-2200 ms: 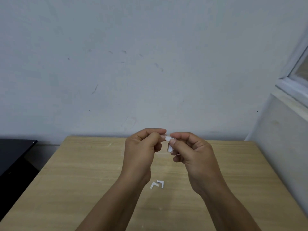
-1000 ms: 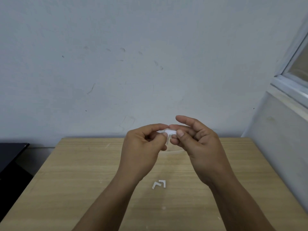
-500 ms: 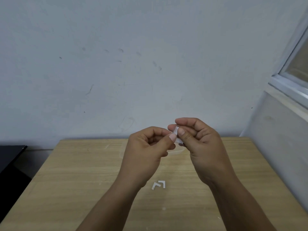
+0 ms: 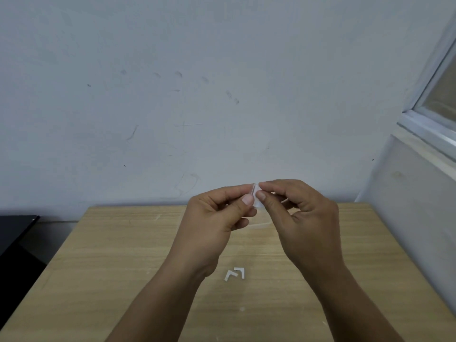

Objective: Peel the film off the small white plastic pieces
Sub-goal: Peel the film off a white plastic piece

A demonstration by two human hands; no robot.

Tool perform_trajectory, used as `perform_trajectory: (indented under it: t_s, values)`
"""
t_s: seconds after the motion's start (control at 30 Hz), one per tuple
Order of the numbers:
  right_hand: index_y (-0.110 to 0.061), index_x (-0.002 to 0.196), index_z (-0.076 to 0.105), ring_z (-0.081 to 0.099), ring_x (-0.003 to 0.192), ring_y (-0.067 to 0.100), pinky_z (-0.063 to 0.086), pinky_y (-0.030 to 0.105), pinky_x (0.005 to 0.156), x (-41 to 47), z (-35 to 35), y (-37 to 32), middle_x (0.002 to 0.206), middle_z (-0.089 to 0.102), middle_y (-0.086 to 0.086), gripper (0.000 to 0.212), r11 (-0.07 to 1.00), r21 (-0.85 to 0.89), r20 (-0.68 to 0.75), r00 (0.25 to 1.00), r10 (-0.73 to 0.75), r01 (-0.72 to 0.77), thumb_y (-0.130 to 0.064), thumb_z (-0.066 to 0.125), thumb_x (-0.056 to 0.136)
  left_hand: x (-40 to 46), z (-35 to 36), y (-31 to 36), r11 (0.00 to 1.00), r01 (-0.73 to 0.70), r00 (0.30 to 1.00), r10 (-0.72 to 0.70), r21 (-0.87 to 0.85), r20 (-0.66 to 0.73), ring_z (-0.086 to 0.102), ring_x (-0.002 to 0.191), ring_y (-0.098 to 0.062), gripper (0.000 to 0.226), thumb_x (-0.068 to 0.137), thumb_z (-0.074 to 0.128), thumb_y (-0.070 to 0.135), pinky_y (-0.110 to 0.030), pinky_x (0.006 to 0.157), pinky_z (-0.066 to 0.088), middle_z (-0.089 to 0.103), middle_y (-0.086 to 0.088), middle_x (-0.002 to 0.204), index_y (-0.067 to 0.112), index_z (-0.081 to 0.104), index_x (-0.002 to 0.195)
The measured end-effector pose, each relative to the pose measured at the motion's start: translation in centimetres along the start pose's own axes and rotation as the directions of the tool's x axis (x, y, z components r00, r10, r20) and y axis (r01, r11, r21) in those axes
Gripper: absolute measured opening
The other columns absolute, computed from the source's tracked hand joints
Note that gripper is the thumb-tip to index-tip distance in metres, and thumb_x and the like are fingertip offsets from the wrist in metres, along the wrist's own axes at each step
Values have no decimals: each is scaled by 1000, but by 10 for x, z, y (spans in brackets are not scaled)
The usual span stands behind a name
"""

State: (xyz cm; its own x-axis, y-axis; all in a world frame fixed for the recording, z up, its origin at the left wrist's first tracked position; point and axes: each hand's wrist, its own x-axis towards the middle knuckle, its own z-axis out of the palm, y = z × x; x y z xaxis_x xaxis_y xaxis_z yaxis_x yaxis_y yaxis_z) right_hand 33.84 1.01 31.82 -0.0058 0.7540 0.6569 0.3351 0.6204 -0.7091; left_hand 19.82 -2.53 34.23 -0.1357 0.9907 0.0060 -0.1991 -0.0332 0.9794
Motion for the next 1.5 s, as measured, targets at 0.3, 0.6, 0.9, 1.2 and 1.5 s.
perform_trajectory:
  t_s: [0.3, 0.6, 0.9, 1.2, 1.5]
  values:
    - [-15, 99, 75, 66, 84, 6, 51, 22, 75, 0, 1, 0, 93, 72, -8, 13, 989, -84, -38, 991, -127, 123, -12, 72, 87, 1, 0, 0, 1000, -12, 1000, 12, -1, -2, 70, 80, -16, 22, 72, 71, 24, -23, 71, 55, 76, -7, 86, 22, 79, 92]
    - [-14, 99, 77, 68, 90, 11, 55, 30, 74, -1, 2, 1, 96, 72, -4, 13, 972, -132, -71, 976, -206, 196, -11, 74, 87, 0, 0, 1, 1000, -10, 1000, 10, -27, 10, 69, 78, -15, 21, 74, 71, 21, -23, 71, 55, 75, -7, 84, 19, 79, 94]
    - [-15, 92, 74, 65, 87, 7, 48, 16, 74, 0, 1, -3, 96, 70, -6, 9, 997, -29, 4, 998, -67, 67, -9, 74, 85, 2, -4, -3, 1000, 10, 1000, -10, -28, 3, 68, 77, -14, 21, 77, 70, 21, -25, 72, 54, 73, -7, 81, 17, 78, 96]
    - [-27, 107, 69, 68, 78, 10, 53, 21, 70, -1, -4, -15, 90, 73, -3, 28, 865, 312, 162, 920, 358, -392, -16, 77, 83, 5, 1, -3, 945, 79, 993, -102, -319, -55, 72, 86, -19, 16, 86, 64, 11, -25, 71, 57, 75, -14, 96, 8, 69, 101]
    - [-19, 96, 75, 64, 69, 5, 54, 20, 69, 3, -9, -14, 73, 72, -5, 15, 747, 451, 205, 872, 445, -488, -9, 72, 85, 1, 5, -10, 998, -20, 994, 14, -58, -109, 71, 90, -20, 16, 88, 68, 12, -29, 75, 55, 75, -7, 96, 16, 69, 103]
